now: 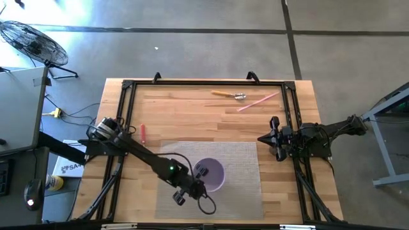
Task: Pick & Place Utensil
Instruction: Put the purple bowl on the gray mat
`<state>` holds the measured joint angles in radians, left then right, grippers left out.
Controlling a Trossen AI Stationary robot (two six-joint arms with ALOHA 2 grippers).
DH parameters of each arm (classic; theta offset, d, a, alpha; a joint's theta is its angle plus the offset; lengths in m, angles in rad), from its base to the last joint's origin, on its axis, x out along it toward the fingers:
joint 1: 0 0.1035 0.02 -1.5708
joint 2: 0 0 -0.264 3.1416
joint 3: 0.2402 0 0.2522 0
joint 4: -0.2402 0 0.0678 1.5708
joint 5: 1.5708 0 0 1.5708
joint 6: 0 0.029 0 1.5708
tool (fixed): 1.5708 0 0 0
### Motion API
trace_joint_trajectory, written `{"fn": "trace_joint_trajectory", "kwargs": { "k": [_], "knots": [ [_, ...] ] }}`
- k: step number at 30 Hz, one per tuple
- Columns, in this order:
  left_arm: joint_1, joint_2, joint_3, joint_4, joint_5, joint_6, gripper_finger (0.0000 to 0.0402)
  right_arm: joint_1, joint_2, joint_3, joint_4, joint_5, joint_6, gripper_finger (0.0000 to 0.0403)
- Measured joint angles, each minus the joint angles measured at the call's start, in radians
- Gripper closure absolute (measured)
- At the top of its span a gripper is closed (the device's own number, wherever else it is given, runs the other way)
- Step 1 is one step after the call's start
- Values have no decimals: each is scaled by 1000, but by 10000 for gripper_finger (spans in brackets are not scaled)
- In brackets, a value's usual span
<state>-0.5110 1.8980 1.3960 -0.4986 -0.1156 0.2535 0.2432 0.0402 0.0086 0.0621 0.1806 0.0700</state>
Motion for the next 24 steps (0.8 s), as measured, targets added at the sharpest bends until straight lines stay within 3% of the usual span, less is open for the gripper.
{"fn": "trace_joint_trajectory", "kwargs": {
  "k": [5,10,18,24],
  "knots": [
    [-1,-4,0,-2,5,1,393,0,6,0,1,0,0,401],
    [0,-7,0,6,86,-18,380,0,7,0,1,0,0,398],
    [0,-7,-4,51,87,-34,370,0,8,0,1,0,0,401],
    [0,-8,-5,80,100,-46,311,0,8,0,1,0,0,398]
  ]
}}
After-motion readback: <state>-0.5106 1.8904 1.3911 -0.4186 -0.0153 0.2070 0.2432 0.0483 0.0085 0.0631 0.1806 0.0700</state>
